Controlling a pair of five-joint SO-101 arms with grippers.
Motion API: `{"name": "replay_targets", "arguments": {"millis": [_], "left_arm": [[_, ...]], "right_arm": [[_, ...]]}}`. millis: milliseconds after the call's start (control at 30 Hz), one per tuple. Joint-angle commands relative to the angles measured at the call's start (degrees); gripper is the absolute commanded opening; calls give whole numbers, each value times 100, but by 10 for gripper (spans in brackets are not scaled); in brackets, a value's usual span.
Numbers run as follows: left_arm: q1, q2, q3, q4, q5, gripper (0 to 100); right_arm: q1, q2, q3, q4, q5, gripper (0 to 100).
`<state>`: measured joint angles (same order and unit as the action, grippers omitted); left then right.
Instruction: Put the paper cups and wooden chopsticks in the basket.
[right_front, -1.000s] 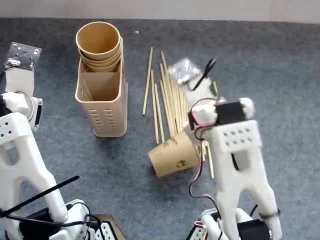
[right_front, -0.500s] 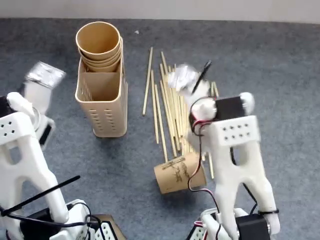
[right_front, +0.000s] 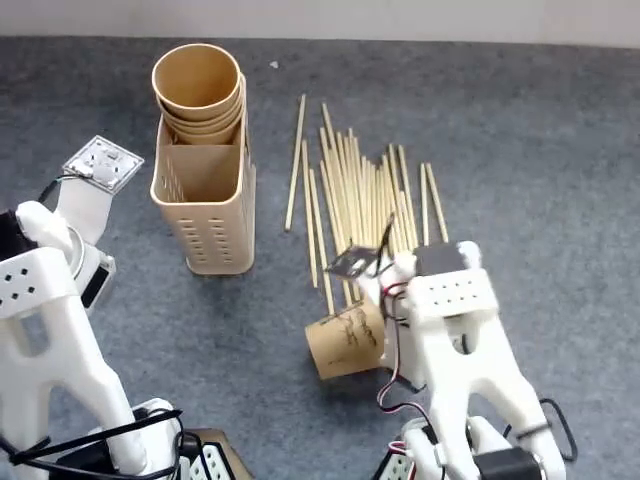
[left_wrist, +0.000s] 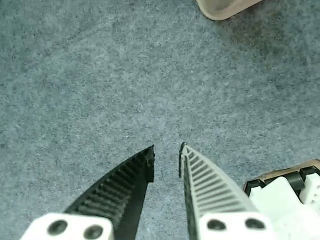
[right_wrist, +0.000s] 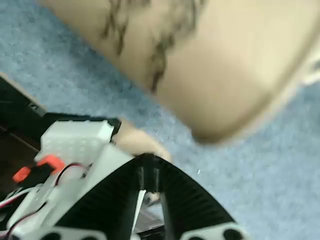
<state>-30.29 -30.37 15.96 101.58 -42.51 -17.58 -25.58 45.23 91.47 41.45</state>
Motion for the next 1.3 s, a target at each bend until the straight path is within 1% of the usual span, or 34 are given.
{"name": "replay_targets", "arguments": {"millis": [0,67,133,333,400,533,667,767,833,933,1000,1067,1133,1267], "left_arm": [[66,-136,48,-44,-53,109],[66,-110,48,-70,-53,109],[31,-110,57,-229,-53,109],[40,-110,479,-695,-53,109],[31,-119,646,-879,-53,109],[-66,-136,796,-1099,-53,109],[-136,-136,778,-1284,-53,109],[-92,-136,813,-1292,53,109],[-84,-136,813,-1292,264,109],[-84,-136,813,-1292,343,109],[-92,-136,813,-1292,343,109],[-119,-136,822,-1292,343,109],[-119,-136,822,-1292,343,109],[-119,-136,831,-1284,343,109]], "right_arm": [[-163,488,163,-1121,-343,6],[-163,760,-189,-1675,-862,6],[-145,963,-743,-2018,-1442,6],[-207,1358,-2598,-2589,-2848,6],[-207,1376,-3073,-2589,-3121,6],[-207,1385,-3688,-2211,-3174,6],[-251,1446,-3609,-2220,-3235,6],[-523,1455,-3178,-2290,-3710,13],[-787,1455,-2844,-2651,-3938,59],[-1077,1455,-2431,-3240,-4281,166],[-1218,1455,-2273,-3591,-4791,227],[-1244,1455,-2176,-3960,-5538,256],[-1244,1446,-2167,-4347,-6497,257],[-1270,1446,-1938,-4699,-8756,257]]}}
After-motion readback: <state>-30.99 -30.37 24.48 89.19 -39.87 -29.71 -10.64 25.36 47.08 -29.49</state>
